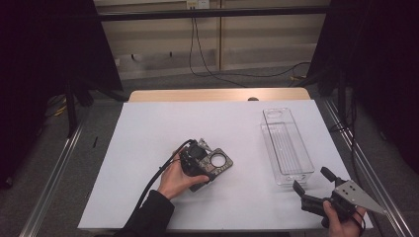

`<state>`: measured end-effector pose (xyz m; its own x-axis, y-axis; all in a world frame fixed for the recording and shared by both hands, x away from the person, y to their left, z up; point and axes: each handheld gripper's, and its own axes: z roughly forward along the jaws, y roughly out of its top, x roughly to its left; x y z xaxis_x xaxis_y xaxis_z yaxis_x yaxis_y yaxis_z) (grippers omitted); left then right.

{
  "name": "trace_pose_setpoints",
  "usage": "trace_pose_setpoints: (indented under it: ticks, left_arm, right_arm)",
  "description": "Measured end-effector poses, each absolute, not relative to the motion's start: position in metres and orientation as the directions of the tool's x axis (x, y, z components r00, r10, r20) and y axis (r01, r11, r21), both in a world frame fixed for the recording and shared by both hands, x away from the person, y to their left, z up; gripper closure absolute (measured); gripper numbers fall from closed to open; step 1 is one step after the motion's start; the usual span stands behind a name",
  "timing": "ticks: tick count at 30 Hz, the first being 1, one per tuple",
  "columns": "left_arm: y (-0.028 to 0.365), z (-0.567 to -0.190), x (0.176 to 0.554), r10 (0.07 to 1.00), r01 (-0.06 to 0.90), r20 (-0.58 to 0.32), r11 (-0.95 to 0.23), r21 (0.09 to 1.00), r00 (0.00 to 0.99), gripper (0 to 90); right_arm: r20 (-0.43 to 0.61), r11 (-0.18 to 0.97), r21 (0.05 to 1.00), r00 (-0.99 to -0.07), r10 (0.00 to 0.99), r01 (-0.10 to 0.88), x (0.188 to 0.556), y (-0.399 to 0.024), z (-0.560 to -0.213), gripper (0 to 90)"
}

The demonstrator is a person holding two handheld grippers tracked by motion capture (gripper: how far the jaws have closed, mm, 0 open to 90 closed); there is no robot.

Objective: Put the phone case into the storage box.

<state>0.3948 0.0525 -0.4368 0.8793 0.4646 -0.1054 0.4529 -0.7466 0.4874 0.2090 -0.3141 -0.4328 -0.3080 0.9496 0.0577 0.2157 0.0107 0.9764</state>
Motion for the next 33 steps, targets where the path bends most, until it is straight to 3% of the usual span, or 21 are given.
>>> trace_pose_setpoints:
  ticks: [9,21,26,33]
  left_arm:
    - [0.0453,-0.4451,0.3902,0.442,0.419,-0.055,-0.795,0.439,0.895,0.0]
    - [0.0442,-0.4452,0.3908,0.462,0.441,-0.061,-0.788,0.429,0.885,0.0]
    - [0.0452,-0.4418,0.3918,0.482,0.455,-0.049,-0.782,0.426,0.875,7.9]
    - [0.0453,-0.4404,0.3919,0.485,0.458,-0.048,-0.783,0.422,0.873,11.8]
  right_arm:
    - [0.055,0.014,0.977,-0.313,0.948,0.214,0.2091,-0.3139,-0.4327,0.0]
    - [0.055,0.015,0.977,-0.315,0.947,0.215,0.209,-0.3138,-0.4328,0.0]
    - [0.055,0.015,0.976,-0.314,0.948,0.216,0.2092,-0.3141,-0.433,0.0]
    - [0.054,0.016,0.976,-0.315,0.948,0.216,0.2091,-0.314,-0.433,0.0]
